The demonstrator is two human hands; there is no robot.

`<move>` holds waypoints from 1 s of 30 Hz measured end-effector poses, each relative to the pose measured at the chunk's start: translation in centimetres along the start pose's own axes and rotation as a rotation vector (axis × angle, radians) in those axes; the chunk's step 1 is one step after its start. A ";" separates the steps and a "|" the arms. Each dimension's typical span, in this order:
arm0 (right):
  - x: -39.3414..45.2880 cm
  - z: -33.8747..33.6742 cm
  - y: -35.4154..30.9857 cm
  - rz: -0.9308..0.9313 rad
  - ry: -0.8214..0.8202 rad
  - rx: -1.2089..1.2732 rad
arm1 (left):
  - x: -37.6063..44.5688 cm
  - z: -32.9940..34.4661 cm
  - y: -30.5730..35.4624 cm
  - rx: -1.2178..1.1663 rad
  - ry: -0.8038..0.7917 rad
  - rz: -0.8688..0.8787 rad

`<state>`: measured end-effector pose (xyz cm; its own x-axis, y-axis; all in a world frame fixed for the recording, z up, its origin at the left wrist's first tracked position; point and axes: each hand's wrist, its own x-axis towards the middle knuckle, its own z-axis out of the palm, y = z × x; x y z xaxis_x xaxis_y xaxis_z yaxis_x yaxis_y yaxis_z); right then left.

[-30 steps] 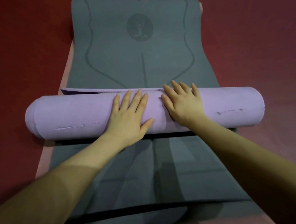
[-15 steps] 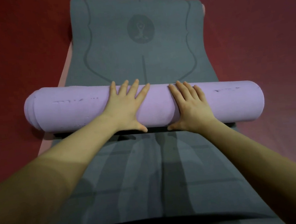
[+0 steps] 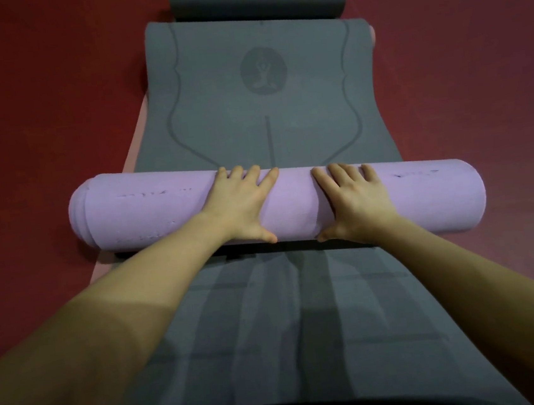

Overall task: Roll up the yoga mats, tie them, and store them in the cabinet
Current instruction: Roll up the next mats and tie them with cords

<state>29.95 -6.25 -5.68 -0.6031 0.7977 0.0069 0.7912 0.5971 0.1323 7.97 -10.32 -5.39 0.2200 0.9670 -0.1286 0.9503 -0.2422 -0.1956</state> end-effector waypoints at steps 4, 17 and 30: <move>-2.9 0.3 -0.4 -0.029 0.078 0.019 | -2.6 0.0 1.3 -0.040 -0.025 0.003; -12.0 -2.0 -4.3 -0.075 -0.098 0.055 | -12.5 -0.7 5.7 -0.098 -0.114 0.030; -14.2 -3.2 -5.8 0.129 -0.261 0.070 | -14.1 -0.2 6.0 -0.131 -0.068 0.104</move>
<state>33.55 -21.32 -3.41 -0.4581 0.8568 -0.2369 0.8700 0.4868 0.0784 10.64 -25.41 -4.52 0.3069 0.9287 -0.2081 0.9449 -0.3235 -0.0500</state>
